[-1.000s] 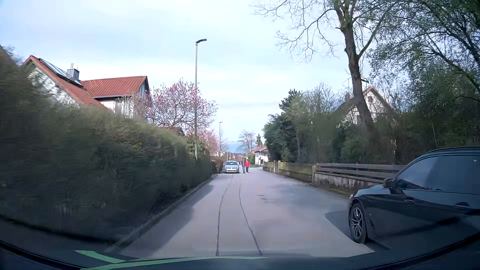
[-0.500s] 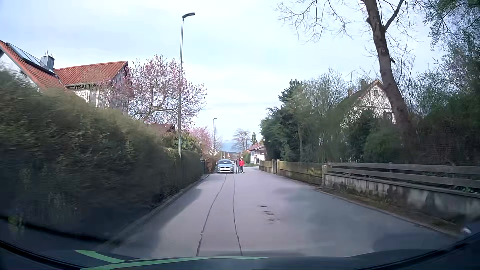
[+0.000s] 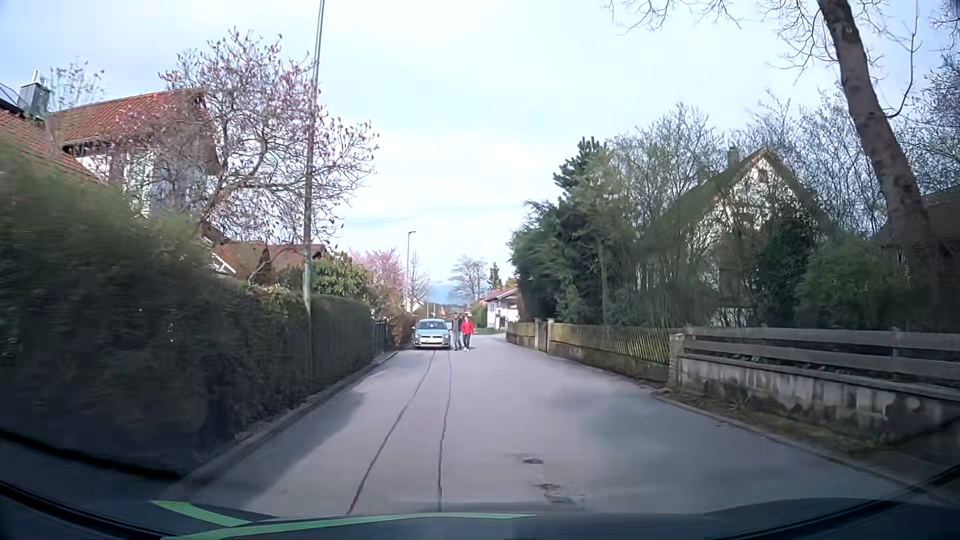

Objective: Follow the waypoints while adhering to traffic rules and regulations

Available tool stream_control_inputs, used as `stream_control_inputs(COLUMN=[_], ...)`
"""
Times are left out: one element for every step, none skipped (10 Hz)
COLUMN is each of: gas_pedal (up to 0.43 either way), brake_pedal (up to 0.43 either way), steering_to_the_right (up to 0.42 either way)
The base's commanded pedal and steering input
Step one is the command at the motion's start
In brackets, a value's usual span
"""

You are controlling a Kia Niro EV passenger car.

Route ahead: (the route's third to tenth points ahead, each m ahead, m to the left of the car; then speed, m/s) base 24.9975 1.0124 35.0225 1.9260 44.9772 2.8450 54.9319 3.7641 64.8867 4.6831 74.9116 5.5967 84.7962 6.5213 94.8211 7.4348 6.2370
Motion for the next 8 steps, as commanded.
stream_control_inputs(gas_pedal=[0.008, 0.020, 0.028, 0.028, 0.028, 0.039, 0.047, 0.047], brake_pedal=[0.000, 0.000, 0.000, 0.000, 0.000, 0.000, 0.000, 0.000], steering_to_the_right=[0.040, 0.040, 0.041, 0.041, 0.040, 0.038, 0.032, 0.024])
